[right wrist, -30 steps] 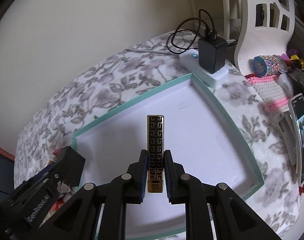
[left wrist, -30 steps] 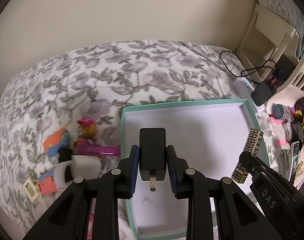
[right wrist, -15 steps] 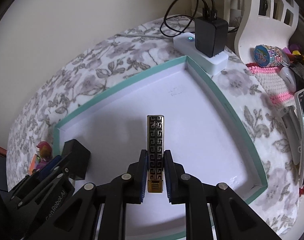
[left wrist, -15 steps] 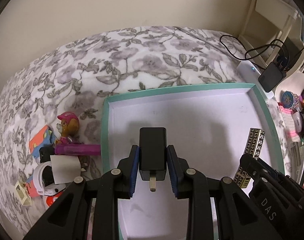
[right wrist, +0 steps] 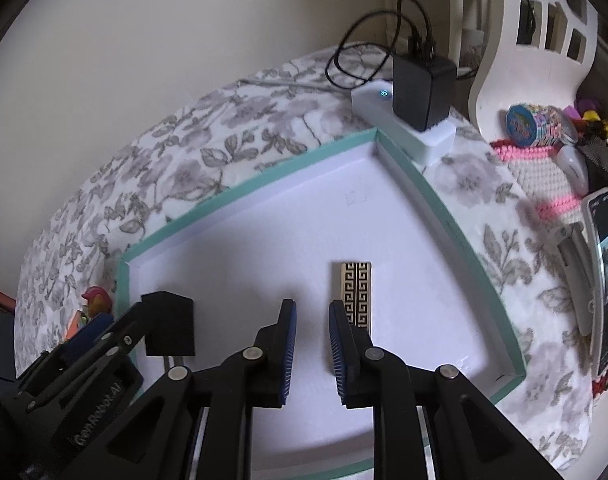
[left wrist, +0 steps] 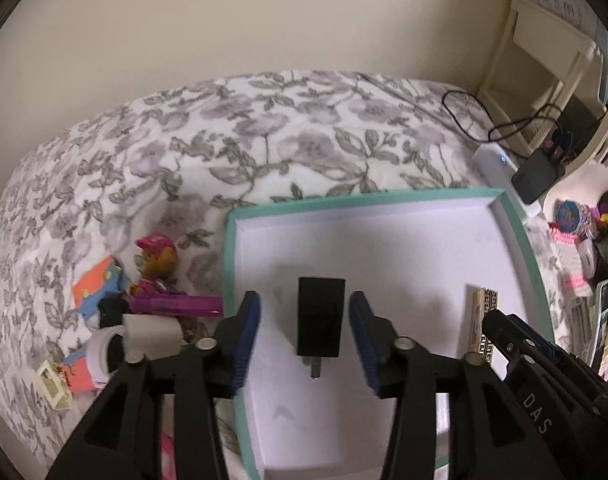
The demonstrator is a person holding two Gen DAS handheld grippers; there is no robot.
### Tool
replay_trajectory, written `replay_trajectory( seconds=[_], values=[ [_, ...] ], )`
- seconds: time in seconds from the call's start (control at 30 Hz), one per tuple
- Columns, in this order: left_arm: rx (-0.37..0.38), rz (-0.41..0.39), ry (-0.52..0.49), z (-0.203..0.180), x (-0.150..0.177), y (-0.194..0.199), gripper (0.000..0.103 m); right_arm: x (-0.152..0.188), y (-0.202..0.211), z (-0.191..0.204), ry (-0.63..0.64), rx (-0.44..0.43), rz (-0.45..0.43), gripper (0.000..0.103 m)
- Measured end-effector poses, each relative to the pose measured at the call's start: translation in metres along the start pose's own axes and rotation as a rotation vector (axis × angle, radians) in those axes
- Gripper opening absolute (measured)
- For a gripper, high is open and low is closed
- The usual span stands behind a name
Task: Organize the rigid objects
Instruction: 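Open the left tool to drop the charger while the right tool releases the gold bar into the tray, then withdraw both open tools from the tray back toward the remaining objects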
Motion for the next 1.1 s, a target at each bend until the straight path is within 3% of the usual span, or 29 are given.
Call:
replay_trajectory(
  seconds=[0.1,0.3,0.4,0.5,0.87,1.0,1.1],
  values=[
    [-0.021,-0.030,0.014,0.008,-0.003,0.011,0.070,-0.002,0.006,0.002,0.007,-0.002,-0.018,0.023],
    [-0.049,-0.040,0.058,0.028,0.001,0.021,0.072,0.000,0.014,0.006,0.030,0.004,-0.045,0.042],
    [-0.073,-0.033,0.055,0.035,0.006,0.022,0.074,0.004,0.013,0.009,0.047,0.017,-0.049,0.057],
    [-0.081,-0.038,0.069,0.042,0.011,0.025,0.091,0.008,0.011,0.011,0.068,0.019,-0.045,0.066],
    [-0.121,-0.048,0.124,0.075,0.029,0.035,0.093,0.023,0.013,0.017,0.115,0.009,-0.055,0.103],
    [-0.129,-0.075,0.151,0.089,0.034,0.042,0.102,0.025,0.015,0.020,0.138,0.007,-0.065,0.103],
    [-0.137,-0.113,0.163,0.100,0.039,0.048,0.102,0.027,0.017,0.024,0.143,-0.023,-0.069,0.103]
  ],
)
Point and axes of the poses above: each gripper's, at about its wrist camera, not at the fingertips, and y roughly against the way its jaws point, z to its left, x to its underside, the point moved 4 cm from there along -y, roughly the way its jaws point, and after that the axes turned 5 degrees about -y, right-handed, at the moved point
